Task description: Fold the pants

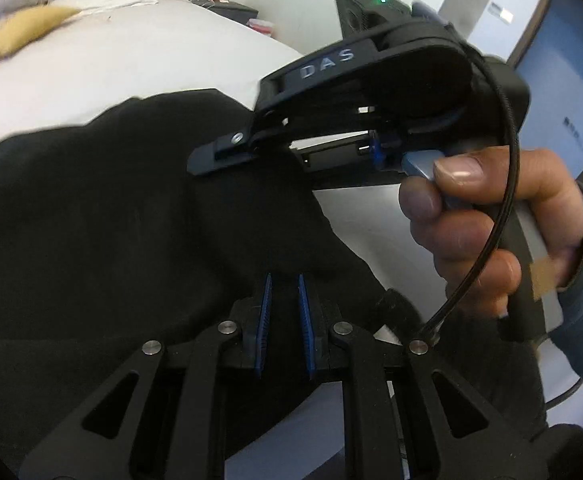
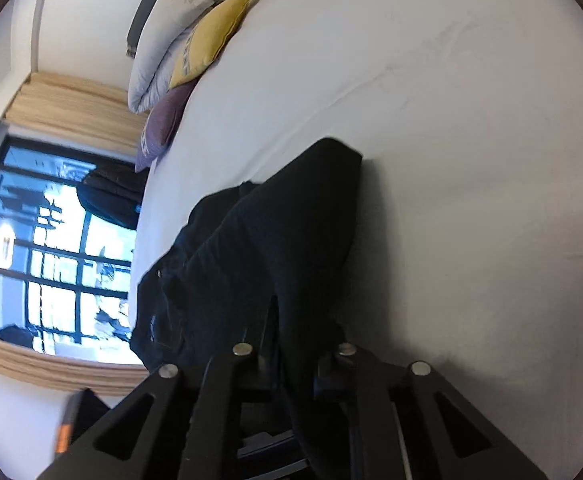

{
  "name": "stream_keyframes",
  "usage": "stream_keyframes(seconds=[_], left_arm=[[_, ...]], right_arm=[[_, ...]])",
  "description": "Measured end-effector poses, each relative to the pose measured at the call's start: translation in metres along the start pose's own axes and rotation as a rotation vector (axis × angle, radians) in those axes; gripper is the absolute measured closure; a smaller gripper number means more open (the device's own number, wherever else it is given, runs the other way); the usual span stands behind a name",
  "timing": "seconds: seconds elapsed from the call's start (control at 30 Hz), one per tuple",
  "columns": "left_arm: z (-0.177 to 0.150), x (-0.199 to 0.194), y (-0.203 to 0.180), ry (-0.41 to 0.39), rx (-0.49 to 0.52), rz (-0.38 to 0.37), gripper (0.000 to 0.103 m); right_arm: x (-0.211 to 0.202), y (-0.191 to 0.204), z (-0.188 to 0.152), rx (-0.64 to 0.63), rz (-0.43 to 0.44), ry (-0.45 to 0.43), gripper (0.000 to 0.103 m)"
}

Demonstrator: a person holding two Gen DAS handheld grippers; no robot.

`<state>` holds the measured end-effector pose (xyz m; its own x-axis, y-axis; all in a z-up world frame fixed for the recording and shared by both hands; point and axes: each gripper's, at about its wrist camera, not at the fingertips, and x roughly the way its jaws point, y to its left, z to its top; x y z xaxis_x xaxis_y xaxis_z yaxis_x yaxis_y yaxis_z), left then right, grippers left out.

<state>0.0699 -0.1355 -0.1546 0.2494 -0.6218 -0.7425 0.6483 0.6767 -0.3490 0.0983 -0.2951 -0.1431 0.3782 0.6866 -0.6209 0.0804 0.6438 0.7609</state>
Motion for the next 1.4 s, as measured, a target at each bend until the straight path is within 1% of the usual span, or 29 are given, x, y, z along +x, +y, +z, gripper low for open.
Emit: stream_keyframes(seconds=[0.13,0.2,0.23,0.27,0.3,0.33,0.37,0.4,0.47,0.53,0.6,0.67,0.7,0.73,0.77,0.8,0.87,0.93,0.97,1.03,1.07,1.1,1.13,1.2,1.27,1.3,1.33,1.37,1.4], left_arm=[[-0.008,-0.003,0.015,-0.01,-0.038,-0.054,0.09],[-0.013,-0.008,0.014,-0.021,-0.034,-0.053,0.09],[-0.015,-0.013,0.011,-0.027,-0.025,-0.05,0.09],[-0.016,-0.016,0.008,-0.03,-0.018,-0.048,0.09],[-0.019,-0.024,0.004,-0.038,-0.009,-0.053,0.09],[-0.013,-0.03,-0.01,-0.061,0.004,-0.053,0.09],[-0.012,-0.04,-0.01,-0.092,0.008,-0.035,0.09],[-0.011,-0.051,-0.007,-0.127,-0.007,-0.012,0.09],[-0.009,-0.068,0.007,-0.178,-0.053,-0.01,0.09],[-0.007,-0.075,0.029,-0.191,-0.116,0.015,0.09],[-0.01,-0.072,0.049,-0.166,-0.165,0.055,0.09],[-0.022,-0.058,0.07,-0.078,-0.247,0.072,0.09],[-0.029,-0.053,0.077,-0.051,-0.268,0.061,0.09],[-0.035,-0.064,0.087,-0.056,-0.272,0.057,0.09],[-0.041,-0.069,0.084,-0.066,-0.261,0.065,0.09],[-0.048,-0.075,0.079,-0.068,-0.244,0.077,0.09],[-0.057,-0.089,0.077,-0.071,-0.236,0.088,0.09],[-0.06,-0.102,0.079,-0.075,-0.239,0.114,0.09],[-0.058,-0.111,0.081,-0.093,-0.237,0.135,0.09],[-0.048,-0.127,0.073,-0.157,-0.219,0.125,0.09],[-0.032,-0.139,0.071,-0.182,-0.208,0.105,0.09],[-0.024,-0.141,0.062,-0.21,-0.177,0.068,0.09],[-0.019,-0.137,0.056,-0.215,-0.151,0.054,0.09],[-0.015,-0.122,0.046,-0.179,-0.108,0.06,0.089],[-0.023,-0.092,0.053,-0.088,-0.129,0.094,0.089],[-0.032,-0.081,0.061,-0.057,-0.158,0.101,0.09],[-0.038,-0.08,0.064,-0.081,-0.177,0.081,0.09],[-0.041,-0.085,0.069,-0.101,-0.19,0.072,0.09],[-0.04,-0.089,0.072,-0.103,-0.191,0.078,0.09]], right_arm=[[0.005,-0.036,0.006,0.177,0.088,-0.065,0.092],[0.005,-0.039,0.003,0.191,0.097,-0.085,0.092],[0.003,-0.036,0.001,0.176,0.086,-0.091,0.09],[-0.002,-0.033,0.0,0.167,0.07,-0.093,0.082],[-0.008,-0.031,-0.001,0.172,0.057,-0.103,0.079],[-0.023,-0.029,-0.003,0.177,0.045,-0.131,0.07],[-0.033,-0.025,-0.004,0.162,0.039,-0.153,0.061],[-0.047,-0.019,-0.007,0.134,0.039,-0.176,0.058],[-0.072,-0.005,-0.02,0.078,0.059,-0.197,0.057],[-0.085,0.008,-0.038,0.013,0.062,-0.184,0.057],[-0.084,0.018,-0.059,-0.051,0.085,-0.146,0.057],[-0.061,0.016,-0.08,-0.062,0.093,-0.064,0.057],[-0.046,0.008,-0.09,-0.051,0.056,-0.022,0.057],[-0.035,-0.001,-0.096,-0.032,0.022,0.007,0.07],[-0.027,-0.012,-0.104,-0.008,0.002,0.011,0.093],[-0.029,-0.019,-0.108,0.001,-0.008,-0.008,0.102],[-0.036,-0.024,-0.109,0.017,-0.007,-0.011,0.103],[-0.045,-0.008,-0.105,-0.05,-0.08,-0.015,0.1],[-0.049,0.006,-0.101,-0.094,-0.092,-0.021,0.095],[-0.054,0.028,-0.093,-0.145,-0.019,-0.036,0.092],[-0.051,0.039,-0.09,-0.167,0.039,-0.036,0.088],[-0.042,0.046,-0.088,-0.178,0.089,-0.021,0.086],[-0.032,0.051,-0.086,-0.178,0.112,-0.002,0.083],[-0.005,0.055,-0.081,-0.176,0.098,0.035,0.083],[0.019,0.051,-0.072,-0.164,0.113,0.067,0.08],[0.029,0.045,-0.064,-0.151,0.078,0.064,0.08],[0.034,0.033,-0.056,-0.119,0.031,0.049,0.086],[0.035,0.016,-0.048,-0.057,0.043,0.031,0.098],[0.032,0.005,-0.039,-0.016,0.052,-0.005,0.102]])
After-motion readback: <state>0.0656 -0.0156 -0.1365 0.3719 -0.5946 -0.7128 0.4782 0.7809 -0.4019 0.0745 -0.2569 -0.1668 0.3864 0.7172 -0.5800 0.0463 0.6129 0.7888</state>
